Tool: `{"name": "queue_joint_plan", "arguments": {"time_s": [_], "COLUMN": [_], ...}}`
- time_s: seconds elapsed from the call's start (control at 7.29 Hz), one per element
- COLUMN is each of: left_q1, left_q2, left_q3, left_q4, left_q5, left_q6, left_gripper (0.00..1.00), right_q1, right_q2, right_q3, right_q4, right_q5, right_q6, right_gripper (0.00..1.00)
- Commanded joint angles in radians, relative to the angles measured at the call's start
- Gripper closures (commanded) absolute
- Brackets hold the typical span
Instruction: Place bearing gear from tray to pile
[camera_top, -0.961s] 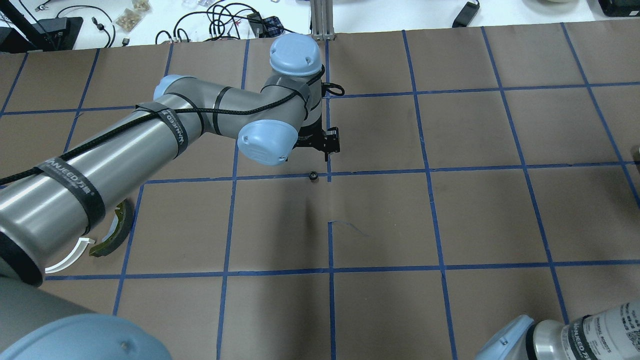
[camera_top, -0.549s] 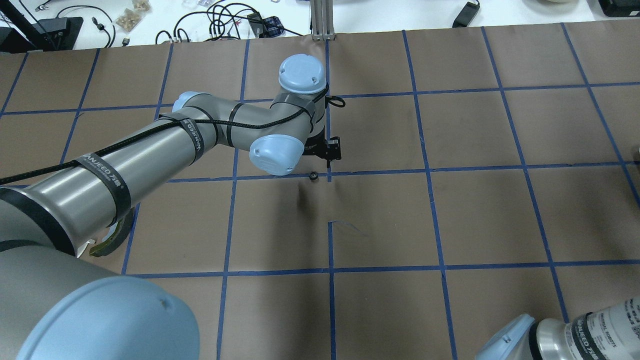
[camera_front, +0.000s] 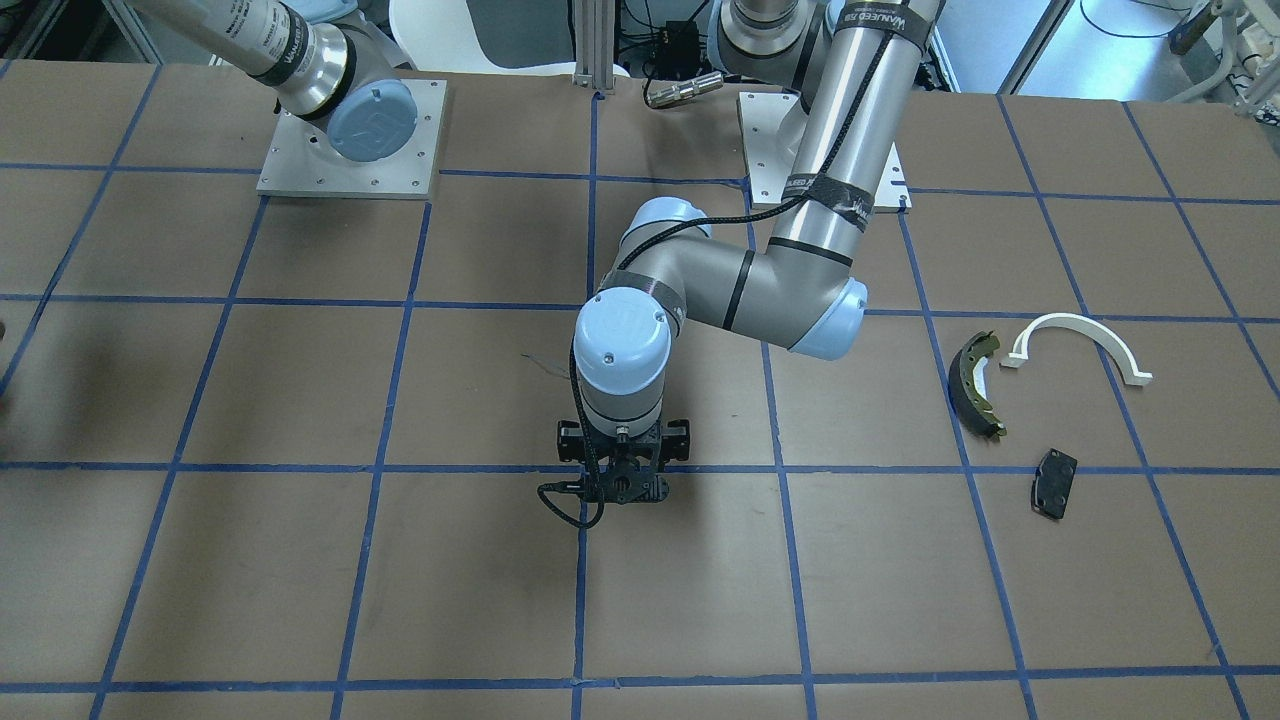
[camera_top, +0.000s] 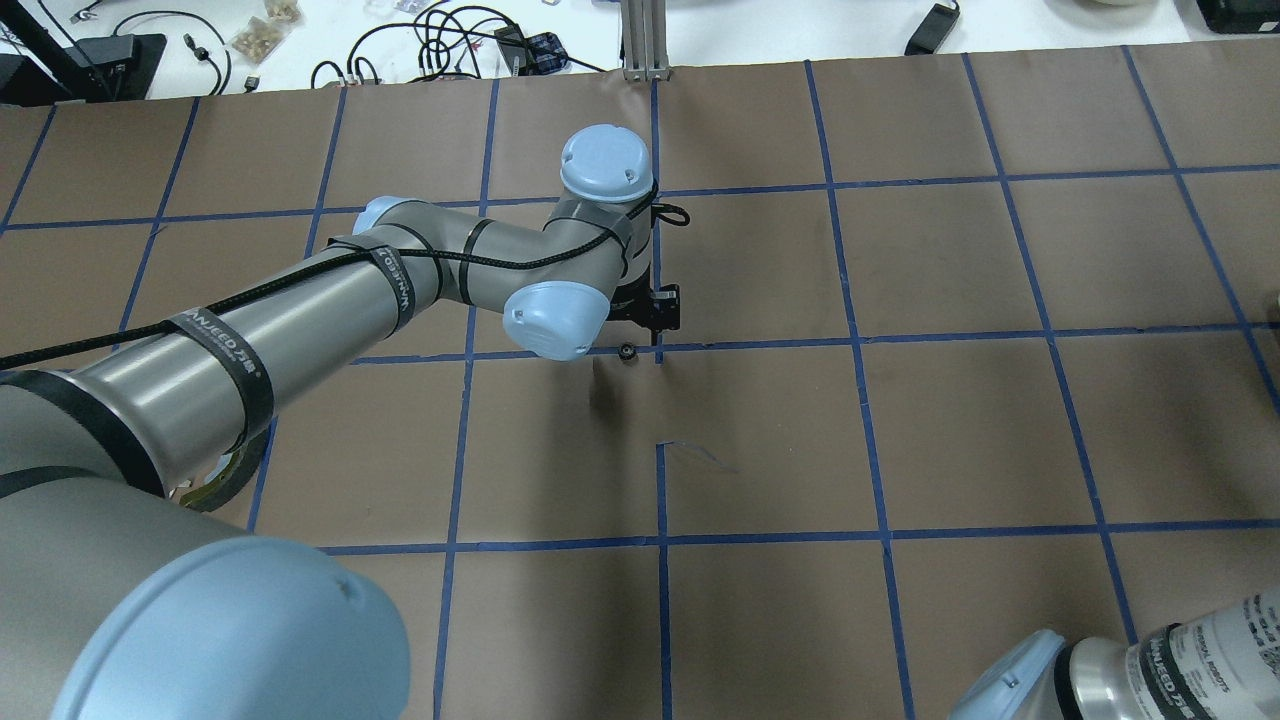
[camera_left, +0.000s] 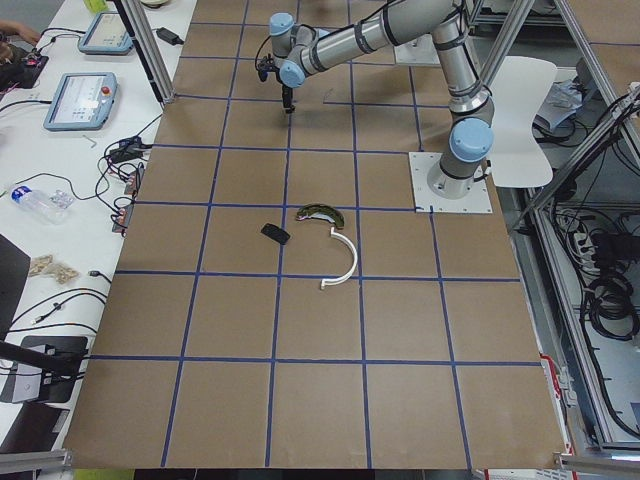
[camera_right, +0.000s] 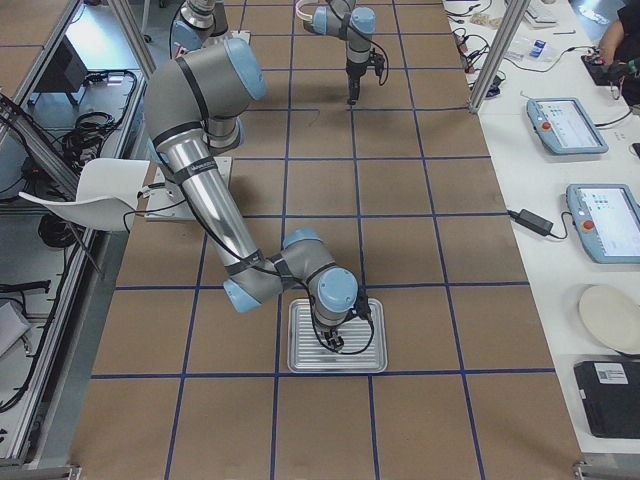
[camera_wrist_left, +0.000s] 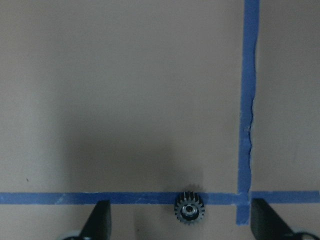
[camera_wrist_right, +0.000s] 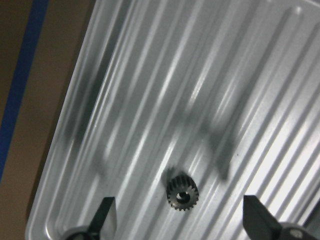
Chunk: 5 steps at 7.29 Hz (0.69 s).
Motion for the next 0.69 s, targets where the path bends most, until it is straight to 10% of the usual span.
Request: {"name": "queue_joint_plan", "arguments": {"time_s": [0.0, 0.27, 0.55], "left_q1": [0.001, 0.001, 0.001], "left_q2": [-0.002, -0.007, -0.013], "left_q3": [-0.008, -0.008, -0.003], "left_q4": [0.013, 0.017, 0.022], "left_q5": [-0.004, -0.007, -0.008], "left_q6": [0.002, 0.014, 0.017], "left_gripper": [0.25, 0.47, 0.83], "right_q1": [0.001, 0.001, 0.002], "right_q2": [0.026, 0.028, 0.027], "right_q3": [0.001, 0.002, 0.002], "right_q4": [-0.027, -0.041, -0.038], "right_q5": [0.001, -0.002, -0.001], "right_q6": [-0.001, -0.012, 0.007], "right_gripper": [0.14, 0.24, 0.61]}}
